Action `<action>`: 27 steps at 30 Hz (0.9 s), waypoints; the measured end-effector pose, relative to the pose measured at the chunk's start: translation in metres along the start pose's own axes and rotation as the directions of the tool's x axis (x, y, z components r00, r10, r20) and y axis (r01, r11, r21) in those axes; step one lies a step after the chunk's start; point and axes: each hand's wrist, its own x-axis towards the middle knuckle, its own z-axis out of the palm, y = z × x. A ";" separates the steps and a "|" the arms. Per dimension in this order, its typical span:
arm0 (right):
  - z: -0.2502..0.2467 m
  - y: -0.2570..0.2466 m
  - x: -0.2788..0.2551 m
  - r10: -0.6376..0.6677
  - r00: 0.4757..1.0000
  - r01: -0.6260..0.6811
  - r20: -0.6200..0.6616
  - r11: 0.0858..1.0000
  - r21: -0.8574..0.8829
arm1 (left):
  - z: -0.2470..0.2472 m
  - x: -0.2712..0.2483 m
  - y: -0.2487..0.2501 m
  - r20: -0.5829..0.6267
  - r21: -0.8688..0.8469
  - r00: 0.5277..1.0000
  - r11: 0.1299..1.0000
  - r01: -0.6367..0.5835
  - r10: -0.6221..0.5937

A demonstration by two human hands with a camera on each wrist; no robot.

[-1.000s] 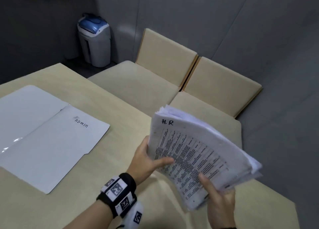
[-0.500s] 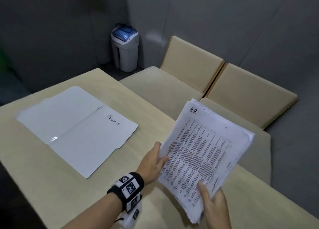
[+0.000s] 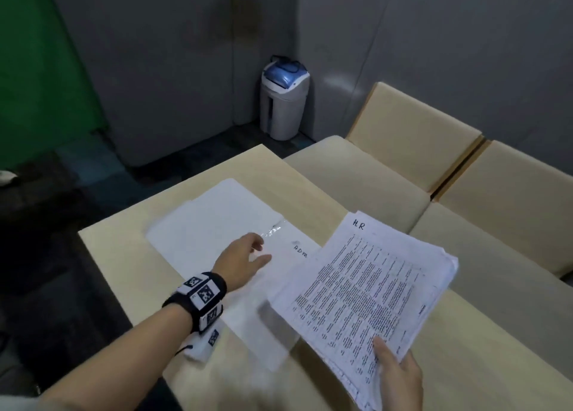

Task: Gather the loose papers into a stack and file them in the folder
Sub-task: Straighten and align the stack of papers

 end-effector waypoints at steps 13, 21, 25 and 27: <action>0.019 0.034 -0.006 0.240 0.967 -0.243 -0.082 0.970 -0.029 | 0.049 -0.028 -0.039 0.554 0.567 0.830 0.757 -0.324 -0.060; -0.049 0.073 -0.001 0.384 0.894 -0.418 -0.231 0.900 -0.126 | 0.052 -0.021 -0.010 0.480 0.493 0.877 0.823 -0.282 0.013; -0.048 0.079 -0.008 0.355 0.912 -0.388 -0.206 0.910 -0.145 | 0.012 0.026 -0.024 0.113 0.553 0.988 0.833 0.022 -0.101; -0.039 0.084 -0.012 0.320 0.916 -0.363 -0.243 0.918 -0.158 | -0.006 0.041 -0.035 0.057 0.580 0.973 0.801 0.148 -0.222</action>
